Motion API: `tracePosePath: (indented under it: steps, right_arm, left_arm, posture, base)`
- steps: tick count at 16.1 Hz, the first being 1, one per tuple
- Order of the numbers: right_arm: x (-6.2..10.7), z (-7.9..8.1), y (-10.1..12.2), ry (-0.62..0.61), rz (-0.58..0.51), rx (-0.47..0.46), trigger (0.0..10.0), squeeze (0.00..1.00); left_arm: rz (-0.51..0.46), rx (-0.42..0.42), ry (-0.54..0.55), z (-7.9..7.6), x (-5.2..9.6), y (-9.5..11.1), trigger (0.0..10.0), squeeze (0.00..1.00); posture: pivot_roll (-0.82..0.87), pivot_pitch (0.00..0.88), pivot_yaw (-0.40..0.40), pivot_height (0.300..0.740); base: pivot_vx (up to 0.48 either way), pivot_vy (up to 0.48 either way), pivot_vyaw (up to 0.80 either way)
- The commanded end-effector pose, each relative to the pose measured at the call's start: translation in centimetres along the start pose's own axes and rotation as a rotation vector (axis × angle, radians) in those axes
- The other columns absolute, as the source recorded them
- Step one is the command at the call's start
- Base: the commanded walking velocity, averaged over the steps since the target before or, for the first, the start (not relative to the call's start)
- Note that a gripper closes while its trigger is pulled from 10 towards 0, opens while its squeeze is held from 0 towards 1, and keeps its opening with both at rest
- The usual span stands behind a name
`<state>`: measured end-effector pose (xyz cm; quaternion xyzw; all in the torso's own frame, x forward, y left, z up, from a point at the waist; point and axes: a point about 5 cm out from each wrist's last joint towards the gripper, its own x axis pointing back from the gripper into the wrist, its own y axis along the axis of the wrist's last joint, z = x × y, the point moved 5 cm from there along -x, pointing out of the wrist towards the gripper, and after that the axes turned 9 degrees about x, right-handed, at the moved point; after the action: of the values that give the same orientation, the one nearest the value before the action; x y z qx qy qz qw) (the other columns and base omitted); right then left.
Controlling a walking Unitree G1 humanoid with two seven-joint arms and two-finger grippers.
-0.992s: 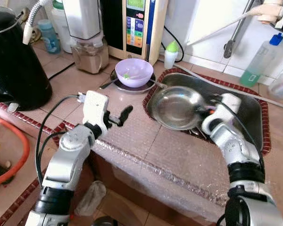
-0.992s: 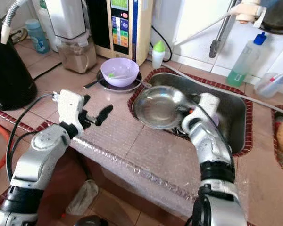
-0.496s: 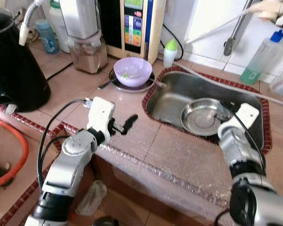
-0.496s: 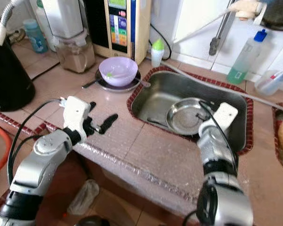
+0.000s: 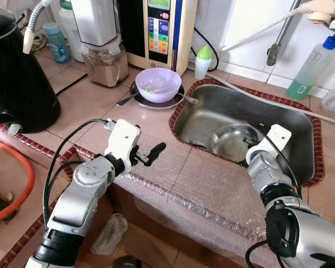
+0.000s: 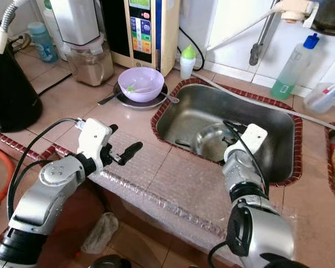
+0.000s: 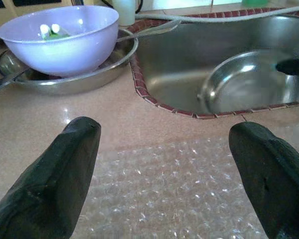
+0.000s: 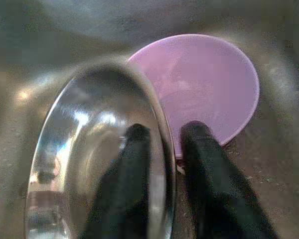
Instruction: Kitchen organization
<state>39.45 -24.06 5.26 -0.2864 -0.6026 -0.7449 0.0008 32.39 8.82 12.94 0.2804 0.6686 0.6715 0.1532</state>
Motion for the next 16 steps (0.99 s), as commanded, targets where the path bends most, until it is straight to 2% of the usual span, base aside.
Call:
tracePosePath:
  steps: [1,5,6,7,9,10,11,13,14,16]
  right_arm:
    - [0.0,0.2,-0.5,0.004,0.019,-0.006,10.0,1.00]
    - [0.0,0.9,-0.3,0.052,0.017,-0.036,10.0,1.00]
    - [0.1,1.5,0.0,0.095,-0.001,-0.039,10.0,1.00]
    - [0.3,2.7,1.0,0.180,-0.059,-0.012,10.0,1.00]
    - [1.3,4.5,1.1,0.301,-0.156,0.109,10.0,1.00]
    - [1.7,4.7,1.2,0.319,-0.189,0.137,10.0,1.00]
    - [2.7,5.6,1.5,0.376,-0.268,0.182,10.0,1.00]
    - [4.9,6.8,2.0,0.445,-0.390,0.225,10.0,1.00]
    - [6.9,8.0,2.0,0.511,-0.462,0.260,10.0,1.00]
    - [9.0,9.0,1.7,0.577,-0.511,0.283,10.0,1.00]
  left_arm:
    - [0.002,-0.019,0.006,0.0,0.3,0.2,10.0,0.73]
    - [0.006,-0.024,0.008,0.1,0.3,0.2,10.0,0.71]
    - [0.007,-0.025,0.007,0.1,0.2,0.2,10.0,0.64]
    - [0.003,-0.031,0.014,0.1,0.2,0.2,10.0,0.00]
    - [-0.052,0.000,0.122,1.4,0.1,0.9,10.0,0.00]
    - [-0.068,0.003,0.155,1.8,0.1,1.1,10.0,0.00]
    - [-0.114,0.041,0.226,2.6,0.4,1.5,10.0,0.00]
    - [-0.188,0.062,0.317,3.5,1.2,2.1,10.0,0.00]
    - [-0.212,0.083,0.344,3.5,2.0,2.0,10.0,0.00]
    - [-0.220,0.092,0.347,3.2,2.5,1.5,10.0,0.00]
  posture:
    - [0.14,0.026,0.003,0.740]
    - [0.13,0.017,0.005,0.740]
    - [0.13,0.017,0.004,0.740]
    - [0.14,0.016,0.000,0.740]
    - [0.13,0.008,-0.009,0.740]
    - [0.13,0.008,-0.009,0.740]
    - [0.12,0.007,-0.010,0.740]
    - [0.12,0.008,-0.007,0.740]
    - [0.11,0.007,-0.001,0.740]
    - [0.11,0.000,0.004,0.740]
  base:
    - [0.000,0.000,0.00]
    - [0.000,0.000,0.00]
    - [0.000,0.000,0.00]
    - [0.000,0.000,0.00]
    - [0.000,0.000,0.00]
    - [0.000,0.000,0.00]
    - [0.000,0.000,0.00]
    - [0.000,0.000,0.00]
    - [0.000,0.000,0.00]
    - [0.000,0.000,0.00]
